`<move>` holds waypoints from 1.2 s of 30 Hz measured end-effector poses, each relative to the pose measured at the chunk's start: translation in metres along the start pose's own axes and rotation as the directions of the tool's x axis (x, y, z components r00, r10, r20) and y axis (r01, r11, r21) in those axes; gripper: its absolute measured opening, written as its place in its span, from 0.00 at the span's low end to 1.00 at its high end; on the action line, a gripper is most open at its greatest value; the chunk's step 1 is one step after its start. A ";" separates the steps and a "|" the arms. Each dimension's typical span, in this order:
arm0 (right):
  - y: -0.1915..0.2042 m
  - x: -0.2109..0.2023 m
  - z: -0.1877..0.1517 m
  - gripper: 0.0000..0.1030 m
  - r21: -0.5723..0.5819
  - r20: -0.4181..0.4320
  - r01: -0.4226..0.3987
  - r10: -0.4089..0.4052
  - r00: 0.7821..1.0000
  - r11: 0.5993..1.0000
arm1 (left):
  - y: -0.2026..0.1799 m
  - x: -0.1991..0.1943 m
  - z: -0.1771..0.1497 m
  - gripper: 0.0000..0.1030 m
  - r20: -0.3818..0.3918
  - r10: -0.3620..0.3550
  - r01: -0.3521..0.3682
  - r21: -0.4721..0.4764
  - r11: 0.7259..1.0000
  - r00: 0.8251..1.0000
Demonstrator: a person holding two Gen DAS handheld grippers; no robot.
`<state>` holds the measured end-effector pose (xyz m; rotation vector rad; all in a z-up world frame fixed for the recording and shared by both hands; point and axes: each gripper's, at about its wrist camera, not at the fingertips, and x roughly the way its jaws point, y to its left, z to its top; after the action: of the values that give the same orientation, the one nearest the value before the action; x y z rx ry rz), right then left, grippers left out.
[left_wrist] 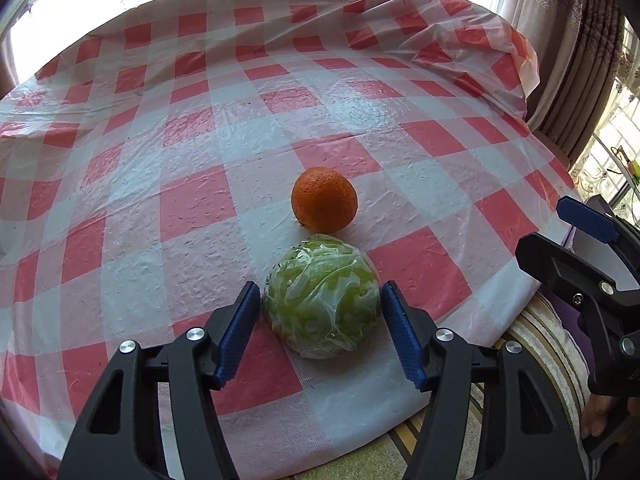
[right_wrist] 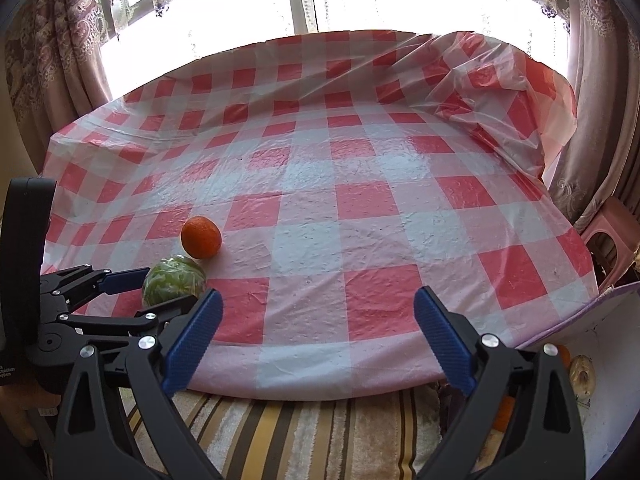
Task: Organize fruits
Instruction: 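Grasp the wrapped cabbage with the left tool while the right tool grasps the tangerine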
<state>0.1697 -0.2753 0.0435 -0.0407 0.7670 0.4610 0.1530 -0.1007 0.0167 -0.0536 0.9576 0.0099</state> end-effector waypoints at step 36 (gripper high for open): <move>0.091 0.053 0.032 0.94 -0.175 -0.032 -0.022 0.017 0.999 0.984 | 0.105 -0.027 -0.022 0.57 0.049 0.138 -0.123 -0.235 0.964 0.989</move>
<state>0.1860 -0.1662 0.0432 -0.2049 0.7561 0.5465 0.1168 0.0032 0.0217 -0.2045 0.8902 0.2442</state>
